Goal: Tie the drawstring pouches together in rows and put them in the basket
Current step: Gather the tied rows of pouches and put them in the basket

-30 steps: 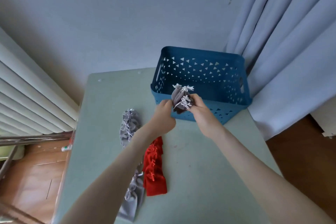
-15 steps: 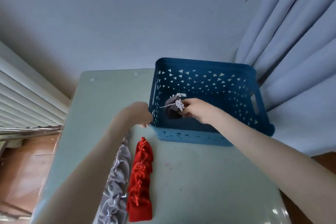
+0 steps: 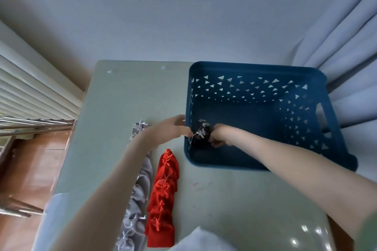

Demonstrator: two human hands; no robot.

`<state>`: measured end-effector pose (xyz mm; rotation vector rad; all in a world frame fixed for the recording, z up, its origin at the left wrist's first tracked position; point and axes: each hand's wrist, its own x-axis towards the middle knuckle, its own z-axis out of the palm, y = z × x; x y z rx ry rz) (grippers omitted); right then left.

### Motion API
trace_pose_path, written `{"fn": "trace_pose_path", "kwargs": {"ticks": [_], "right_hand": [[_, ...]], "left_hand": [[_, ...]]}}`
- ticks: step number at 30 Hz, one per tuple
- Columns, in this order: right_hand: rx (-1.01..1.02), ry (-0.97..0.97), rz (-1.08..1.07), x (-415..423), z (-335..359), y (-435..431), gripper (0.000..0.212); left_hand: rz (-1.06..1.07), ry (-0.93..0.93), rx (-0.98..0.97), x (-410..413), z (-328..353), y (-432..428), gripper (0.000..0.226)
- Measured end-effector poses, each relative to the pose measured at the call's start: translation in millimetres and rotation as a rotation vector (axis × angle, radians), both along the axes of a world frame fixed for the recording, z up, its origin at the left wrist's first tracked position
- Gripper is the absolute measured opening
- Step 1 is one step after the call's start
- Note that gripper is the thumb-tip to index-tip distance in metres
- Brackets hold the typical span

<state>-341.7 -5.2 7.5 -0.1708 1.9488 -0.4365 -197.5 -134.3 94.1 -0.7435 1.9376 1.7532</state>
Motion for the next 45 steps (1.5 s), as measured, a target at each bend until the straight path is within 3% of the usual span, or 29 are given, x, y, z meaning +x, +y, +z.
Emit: {"fn": "trace_pose_path", "kwargs": {"ticks": [4, 8, 13, 15, 19, 22, 25, 27, 28, 30, 33, 35, 37, 42, 45], "right_hand": [[0.081, 0.065, 0.119, 0, -2, 2, 0.017], [0.111, 0.28, 0.363, -3, 24, -1, 0.019], [0.06, 0.429, 0.399, 8, 56, 0, 0.016], [0.005, 0.503, 0.31, 13, 70, 2, 0.023], [-0.322, 0.654, 0.002, 42, 105, 18, 0.024], [-0.662, 0.86, -0.154, 91, 127, 37, 0.013], [-0.906, 1.062, -0.063, 142, 126, 58, 0.018], [-0.932, 1.155, 0.06, 173, 104, 74, 0.02], [-0.893, 1.137, 0.111, 186, 88, 81, 0.021], [-0.711, 0.901, 0.148, 208, 60, 91, 0.021], [-0.323, 0.38, 0.183, 231, 16, 104, 0.033], [-0.206, 0.206, 0.172, 244, -3, 111, 0.049], [-0.187, 0.154, 0.127, 257, -12, 111, 0.054], [-0.168, 0.259, 0.046, 275, -20, 97, 0.025], [-0.157, 0.285, 0.039, 271, -25, 96, 0.021]], "left_hand": [[-0.02, 0.007, 0.022, -1, -5, -5, 0.078], [0.03, -0.002, 0.02, 0, -6, -2, 0.078], [0.097, 0.023, -0.011, 6, -3, 8, 0.047], [0.125, 0.043, -0.037, 13, 0, 17, 0.047], [0.323, 0.041, -0.086, 40, -1, 33, 0.058], [0.182, -0.107, -0.355, 81, -21, 34, 0.042], [0.004, -0.228, -0.469, 124, -50, 37, 0.027], [-0.117, -0.301, -0.465, 154, -54, 49, 0.041], [-0.162, -0.329, -0.47, 166, -58, 56, 0.051], [-0.168, -0.358, -0.457, 182, -70, 68, 0.061], [-0.051, -0.335, -0.397, 196, -89, 76, 0.058], [0.007, -0.306, -0.372, 199, -99, 77, 0.05], [0.057, -0.273, -0.354, 202, -101, 77, 0.053], [0.06, -0.281, -0.392, 200, -106, 74, 0.058], [0.011, -0.324, -0.312, 194, -109, 71, 0.052]]}}
